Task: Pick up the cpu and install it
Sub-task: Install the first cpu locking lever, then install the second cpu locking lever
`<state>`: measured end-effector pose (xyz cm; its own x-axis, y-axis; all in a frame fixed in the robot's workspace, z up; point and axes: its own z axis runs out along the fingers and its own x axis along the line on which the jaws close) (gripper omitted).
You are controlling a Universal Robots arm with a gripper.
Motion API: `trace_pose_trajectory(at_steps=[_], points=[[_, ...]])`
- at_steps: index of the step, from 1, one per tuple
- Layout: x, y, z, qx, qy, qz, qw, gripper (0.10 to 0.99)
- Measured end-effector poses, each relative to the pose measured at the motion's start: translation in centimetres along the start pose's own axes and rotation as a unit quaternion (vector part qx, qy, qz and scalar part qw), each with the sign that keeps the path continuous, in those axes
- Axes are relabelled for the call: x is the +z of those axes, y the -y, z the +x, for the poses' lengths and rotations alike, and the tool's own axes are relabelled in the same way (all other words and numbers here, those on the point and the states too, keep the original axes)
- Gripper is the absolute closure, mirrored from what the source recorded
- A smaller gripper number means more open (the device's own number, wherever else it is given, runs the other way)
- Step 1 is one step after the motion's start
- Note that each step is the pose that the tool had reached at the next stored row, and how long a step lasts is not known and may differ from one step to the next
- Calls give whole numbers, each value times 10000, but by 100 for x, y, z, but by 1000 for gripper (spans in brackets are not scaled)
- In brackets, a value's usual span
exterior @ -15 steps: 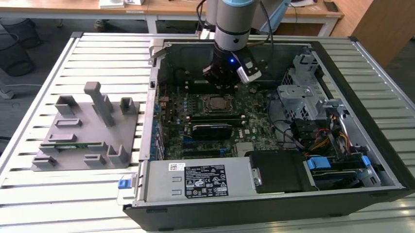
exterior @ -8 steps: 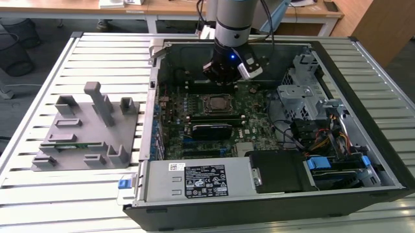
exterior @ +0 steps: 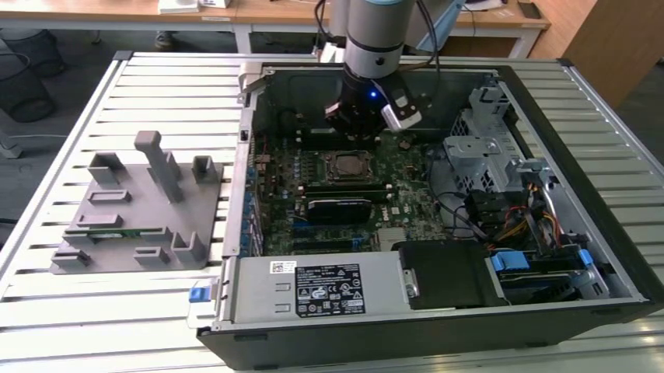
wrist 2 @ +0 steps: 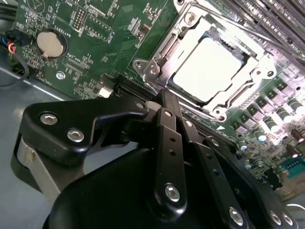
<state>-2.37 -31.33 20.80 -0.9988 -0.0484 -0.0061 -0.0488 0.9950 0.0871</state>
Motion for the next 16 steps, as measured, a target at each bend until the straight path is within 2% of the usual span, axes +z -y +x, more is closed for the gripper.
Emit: trace_pose_trajectory(at_steps=[16], points=[[-7,85,1,0,0,0,10000,980]])
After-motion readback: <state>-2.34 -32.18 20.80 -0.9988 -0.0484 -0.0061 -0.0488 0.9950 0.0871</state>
